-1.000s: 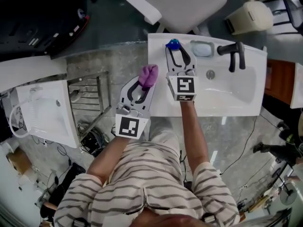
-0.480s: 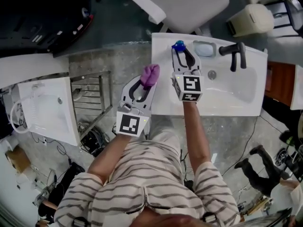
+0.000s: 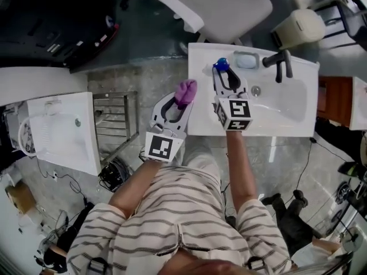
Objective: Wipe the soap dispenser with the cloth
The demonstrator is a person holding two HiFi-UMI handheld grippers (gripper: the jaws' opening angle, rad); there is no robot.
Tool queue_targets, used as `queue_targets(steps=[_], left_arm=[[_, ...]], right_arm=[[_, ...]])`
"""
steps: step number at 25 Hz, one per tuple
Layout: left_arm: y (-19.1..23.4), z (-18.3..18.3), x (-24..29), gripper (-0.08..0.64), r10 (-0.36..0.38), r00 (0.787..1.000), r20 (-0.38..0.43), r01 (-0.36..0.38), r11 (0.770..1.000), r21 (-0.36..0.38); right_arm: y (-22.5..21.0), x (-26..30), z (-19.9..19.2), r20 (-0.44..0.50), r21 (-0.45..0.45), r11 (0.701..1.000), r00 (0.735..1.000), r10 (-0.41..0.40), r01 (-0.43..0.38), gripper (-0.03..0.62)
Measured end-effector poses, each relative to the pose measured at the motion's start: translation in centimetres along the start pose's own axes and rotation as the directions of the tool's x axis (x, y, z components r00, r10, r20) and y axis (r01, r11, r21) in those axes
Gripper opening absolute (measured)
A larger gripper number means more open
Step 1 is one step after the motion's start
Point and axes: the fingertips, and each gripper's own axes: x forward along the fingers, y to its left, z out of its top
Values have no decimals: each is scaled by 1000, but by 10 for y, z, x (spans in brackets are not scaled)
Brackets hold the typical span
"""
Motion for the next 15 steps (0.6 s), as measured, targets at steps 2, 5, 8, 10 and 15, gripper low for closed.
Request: queue_targets(steps=[2,5,8,10,15], left_arm=[[0,4,-7,115,-8,1000,10,8,1000,2],[-4,13,-18,115,-20,999,25,20,1000,6],[-11,19,-29,115,-32,999,12,32,999,3],[-12,21,-35,115,-36,999,12,36,999,6],[-18,36,-50,115,-70,997,27,70,997,29]], right_arm=[[7,-9,9,6,0,1000,1000,-3,3,133],[20,-25,24,20,-7,1000,1000,-3,3,133],[32,-44,37,31,-10,1000,1000,-1,1,133],[39,-54,46,41,-12,1000,999,-4,5,133],[57,-81,70,65,-7,1000,998,-21,22,133]])
